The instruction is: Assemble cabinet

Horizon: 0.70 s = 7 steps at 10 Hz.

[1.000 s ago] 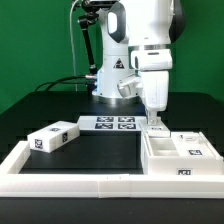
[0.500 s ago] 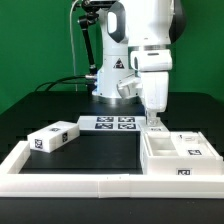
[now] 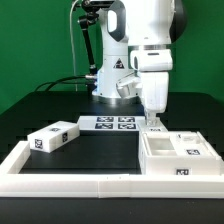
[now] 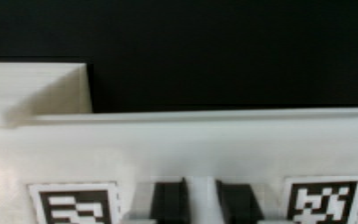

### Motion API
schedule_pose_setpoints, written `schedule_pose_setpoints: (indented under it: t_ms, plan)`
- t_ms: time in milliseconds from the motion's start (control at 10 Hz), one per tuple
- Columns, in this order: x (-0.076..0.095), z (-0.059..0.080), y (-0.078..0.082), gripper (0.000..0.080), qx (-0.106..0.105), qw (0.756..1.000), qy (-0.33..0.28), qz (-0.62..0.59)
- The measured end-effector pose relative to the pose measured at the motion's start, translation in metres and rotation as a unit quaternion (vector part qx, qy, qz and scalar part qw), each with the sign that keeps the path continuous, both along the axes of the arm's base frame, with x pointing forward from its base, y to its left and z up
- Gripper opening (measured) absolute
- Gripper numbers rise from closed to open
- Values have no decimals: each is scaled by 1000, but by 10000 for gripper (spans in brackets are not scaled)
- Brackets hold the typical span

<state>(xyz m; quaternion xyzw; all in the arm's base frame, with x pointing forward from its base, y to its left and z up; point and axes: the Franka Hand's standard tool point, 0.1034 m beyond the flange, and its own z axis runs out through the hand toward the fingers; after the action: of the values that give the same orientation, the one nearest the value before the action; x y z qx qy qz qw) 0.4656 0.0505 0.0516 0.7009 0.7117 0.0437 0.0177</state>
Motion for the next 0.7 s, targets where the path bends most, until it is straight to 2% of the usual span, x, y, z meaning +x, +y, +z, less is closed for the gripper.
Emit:
schedule_pose_setpoints:
  t_ms: [200, 700]
  plan:
    - [3, -1, -1, 72, 0, 1000, 1, 1]
    - [33, 2, -3, 72, -11, 1000, 17, 6]
